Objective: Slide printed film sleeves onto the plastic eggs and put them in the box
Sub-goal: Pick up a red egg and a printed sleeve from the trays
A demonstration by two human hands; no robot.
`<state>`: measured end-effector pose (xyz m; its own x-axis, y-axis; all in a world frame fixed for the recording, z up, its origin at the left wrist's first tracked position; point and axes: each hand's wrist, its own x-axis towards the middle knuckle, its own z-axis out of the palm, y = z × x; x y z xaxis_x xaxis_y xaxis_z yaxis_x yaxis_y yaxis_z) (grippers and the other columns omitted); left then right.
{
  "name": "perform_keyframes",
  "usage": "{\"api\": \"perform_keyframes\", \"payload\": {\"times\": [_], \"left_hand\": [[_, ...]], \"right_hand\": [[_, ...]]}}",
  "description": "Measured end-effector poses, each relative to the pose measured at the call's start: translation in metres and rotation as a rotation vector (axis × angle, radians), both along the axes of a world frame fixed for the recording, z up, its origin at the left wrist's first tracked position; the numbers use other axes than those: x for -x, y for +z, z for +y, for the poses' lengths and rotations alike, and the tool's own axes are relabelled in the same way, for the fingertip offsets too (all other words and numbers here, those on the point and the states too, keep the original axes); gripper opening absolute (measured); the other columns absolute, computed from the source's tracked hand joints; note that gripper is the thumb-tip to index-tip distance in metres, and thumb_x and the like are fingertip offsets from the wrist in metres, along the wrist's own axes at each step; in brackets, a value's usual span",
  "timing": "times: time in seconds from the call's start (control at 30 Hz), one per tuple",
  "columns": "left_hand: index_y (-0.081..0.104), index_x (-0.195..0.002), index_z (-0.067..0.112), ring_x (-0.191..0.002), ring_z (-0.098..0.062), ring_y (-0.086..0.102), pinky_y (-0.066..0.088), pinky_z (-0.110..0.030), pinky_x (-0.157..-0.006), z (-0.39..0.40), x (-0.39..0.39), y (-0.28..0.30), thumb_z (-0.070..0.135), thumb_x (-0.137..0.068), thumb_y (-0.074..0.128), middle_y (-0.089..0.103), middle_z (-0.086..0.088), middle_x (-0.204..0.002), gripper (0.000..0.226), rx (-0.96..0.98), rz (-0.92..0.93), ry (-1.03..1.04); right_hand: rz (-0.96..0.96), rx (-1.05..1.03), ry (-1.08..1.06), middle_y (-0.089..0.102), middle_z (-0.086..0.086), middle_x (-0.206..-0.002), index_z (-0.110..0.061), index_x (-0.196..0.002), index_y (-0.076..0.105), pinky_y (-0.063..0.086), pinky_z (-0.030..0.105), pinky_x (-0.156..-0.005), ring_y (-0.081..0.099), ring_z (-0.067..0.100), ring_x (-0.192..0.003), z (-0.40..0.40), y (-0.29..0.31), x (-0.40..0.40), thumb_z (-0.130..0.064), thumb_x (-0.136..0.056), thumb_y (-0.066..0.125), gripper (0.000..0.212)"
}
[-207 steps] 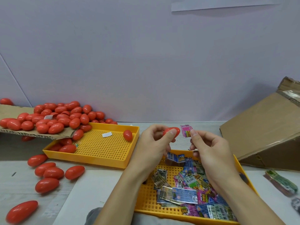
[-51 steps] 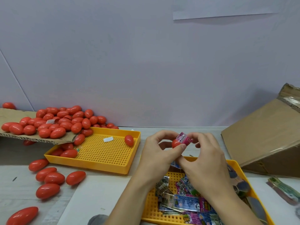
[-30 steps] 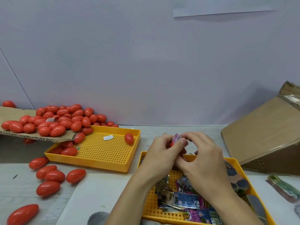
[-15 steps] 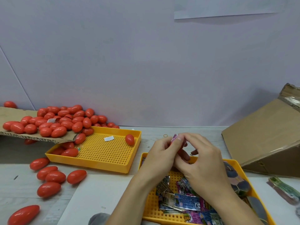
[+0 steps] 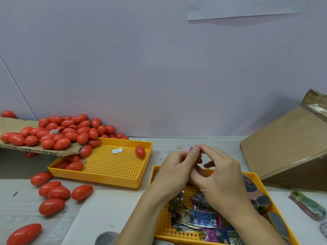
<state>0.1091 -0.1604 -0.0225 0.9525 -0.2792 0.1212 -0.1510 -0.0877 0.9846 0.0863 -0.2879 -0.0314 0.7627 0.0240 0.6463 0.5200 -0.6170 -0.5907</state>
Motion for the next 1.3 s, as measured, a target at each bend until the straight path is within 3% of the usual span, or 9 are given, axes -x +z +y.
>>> {"api": "perform_keyframes", "payload": {"times": [0.1,0.2,0.3,0.47,0.63,0.8,1.07,1.17,1.3], "left_hand": [[0.069,-0.094,0.008,-0.069,-0.013,0.066,0.052,-0.025,-0.060,-0.0001,-0.0010,-0.0009,0.034,-0.103,0.050,0.069,-0.006,-0.079,0.033,0.082,-0.013,0.020],[0.071,-0.096,0.006,-0.064,-0.013,0.065,0.049,-0.020,-0.055,0.0002,-0.0011,-0.0014,0.029,-0.103,0.050,0.068,-0.006,-0.077,0.031,0.135,-0.002,0.016],[0.072,-0.093,0.009,-0.067,-0.013,0.066,0.050,-0.020,-0.057,-0.0004,0.0000,-0.0016,0.029,-0.103,0.049,0.070,-0.005,-0.076,0.031,0.118,0.003,-0.007],[0.073,-0.096,0.013,-0.074,-0.020,0.067,0.052,-0.026,-0.062,-0.0005,-0.0011,-0.0028,0.033,-0.101,0.055,0.069,-0.009,-0.082,0.027,0.176,0.049,-0.025],[0.072,-0.081,0.024,-0.073,-0.020,0.065,0.054,-0.033,-0.067,0.0008,-0.0019,-0.0042,0.050,-0.087,0.062,0.068,-0.005,-0.074,0.029,0.110,0.054,-0.051],[0.069,-0.078,0.026,-0.069,-0.017,0.061,0.051,-0.038,-0.071,0.0033,-0.0005,-0.0035,0.057,-0.084,0.059,0.066,-0.002,-0.071,0.034,0.059,0.080,-0.088],[0.073,-0.091,0.018,-0.074,-0.017,0.062,0.051,-0.035,-0.073,0.0035,-0.0007,-0.0026,0.048,-0.092,0.051,0.065,-0.006,-0.076,0.037,0.191,0.203,-0.117],[0.072,-0.095,0.012,-0.070,-0.019,0.063,0.055,-0.030,-0.068,0.0019,0.0003,0.0003,0.039,-0.104,0.039,0.067,-0.013,-0.077,0.043,0.317,0.262,-0.104],[0.068,-0.100,0.005,-0.061,-0.016,0.060,0.054,-0.026,-0.058,0.0007,0.0009,0.0012,0.030,-0.105,0.042,0.065,-0.007,-0.072,0.037,0.377,0.291,-0.037]], "right_hand": [[-0.012,-0.026,0.015,0.065,-0.021,-0.089,-0.033,-0.099,0.065,0.049,0.012,-0.071,0.060,-0.001,-0.090,0.0002,0.0010,-0.0002,-0.024,-0.080,0.074,0.023],[-0.017,-0.046,-0.006,0.065,-0.023,-0.088,-0.036,-0.101,0.065,0.048,0.009,-0.069,0.061,-0.002,-0.089,0.0001,0.0005,0.0001,-0.022,-0.080,0.075,0.027],[-0.009,-0.085,-0.019,0.065,-0.026,-0.087,-0.040,-0.101,0.063,0.049,0.007,-0.063,0.063,-0.003,-0.086,-0.0014,0.0001,-0.0003,-0.023,-0.081,0.075,0.029],[-0.014,-0.067,-0.005,0.062,-0.030,-0.089,-0.043,-0.103,0.059,0.046,0.003,-0.069,0.060,-0.009,-0.091,-0.0012,0.0021,0.0015,-0.024,-0.080,0.075,0.034],[0.004,-0.020,0.014,0.060,-0.030,-0.094,-0.027,-0.112,0.068,0.044,0.004,-0.076,0.056,-0.009,-0.097,-0.0016,0.0001,0.0003,-0.022,-0.078,0.076,0.035],[0.044,-0.021,0.066,0.063,-0.026,-0.094,-0.024,-0.108,0.069,0.048,0.009,-0.073,0.058,-0.004,-0.093,-0.0027,0.0006,0.0008,-0.014,-0.076,0.078,0.035],[0.093,-0.078,0.117,0.067,-0.023,-0.094,-0.027,-0.111,0.069,0.051,0.014,-0.074,0.062,-0.001,-0.092,-0.0021,0.0007,0.0023,-0.013,-0.078,0.075,0.037],[0.113,-0.143,0.117,0.068,-0.023,-0.097,-0.029,-0.117,0.069,0.052,0.012,-0.077,0.063,-0.002,-0.095,-0.0013,0.0008,0.0023,-0.016,-0.078,0.075,0.041],[0.126,-0.133,0.122,0.069,-0.026,-0.097,-0.035,-0.117,0.069,0.055,0.022,-0.084,0.065,-0.001,-0.096,0.0000,0.0036,0.0049,-0.019,-0.078,0.075,0.042]]}}
